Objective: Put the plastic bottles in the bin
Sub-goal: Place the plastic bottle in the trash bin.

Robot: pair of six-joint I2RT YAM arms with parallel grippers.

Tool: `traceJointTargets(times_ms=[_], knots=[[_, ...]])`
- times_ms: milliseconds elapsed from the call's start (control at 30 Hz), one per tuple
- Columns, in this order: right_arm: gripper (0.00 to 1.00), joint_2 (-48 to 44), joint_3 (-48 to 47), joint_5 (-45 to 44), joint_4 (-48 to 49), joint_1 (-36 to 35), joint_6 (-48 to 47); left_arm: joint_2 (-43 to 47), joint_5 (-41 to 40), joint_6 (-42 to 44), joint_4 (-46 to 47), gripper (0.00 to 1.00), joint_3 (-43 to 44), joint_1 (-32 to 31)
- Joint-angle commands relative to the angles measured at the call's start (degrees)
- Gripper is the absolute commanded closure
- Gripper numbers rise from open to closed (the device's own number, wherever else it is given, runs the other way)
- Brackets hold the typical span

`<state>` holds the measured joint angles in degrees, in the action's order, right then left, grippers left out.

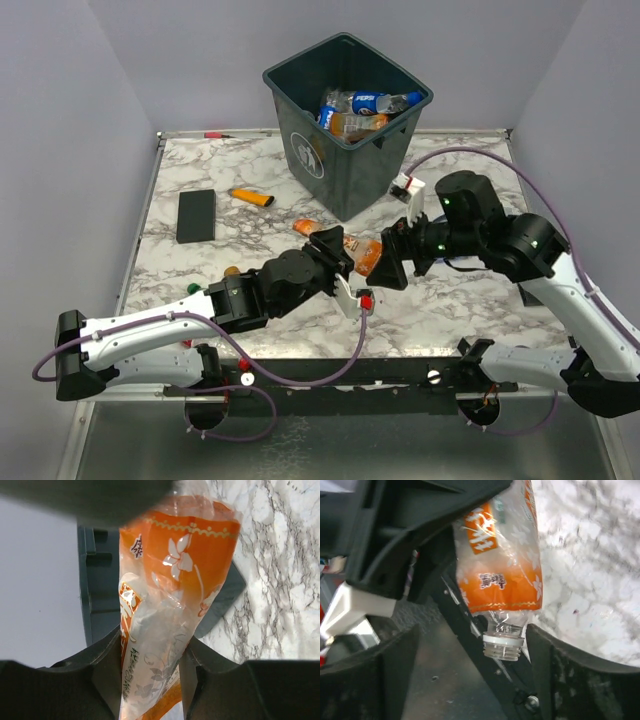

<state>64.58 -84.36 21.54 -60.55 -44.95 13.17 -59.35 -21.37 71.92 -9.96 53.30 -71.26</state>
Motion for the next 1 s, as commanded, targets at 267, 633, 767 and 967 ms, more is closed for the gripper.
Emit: traceJointTargets(times_ms=[267, 633, 767, 967], knots=[[0.05, -22.09, 8.87, -10.16, 34.99, -0.23, 2.45, 3.81, 14.65, -37.94, 8.80, 0.61, -2.61, -0.06], [0.07, -24.67, 14.36, -9.10, 51.59, -0.23, 2.96, 2.27, 28.74, -84.58, 43.29, 0.61, -12.31, 0.27], [0.10, -21.50, 13.97, -2.66, 51.90, -0.23, 5.08, 1.88, 26.38, -88.36, 44.99, 0.61, -12.15, 0.42], [0.16, -16.73, 12.04, 1.10, 47.45, -0.23, 5.67, 2.15, 25.89, -90.20, 44.85, 0.60, -11.92, 1.07]])
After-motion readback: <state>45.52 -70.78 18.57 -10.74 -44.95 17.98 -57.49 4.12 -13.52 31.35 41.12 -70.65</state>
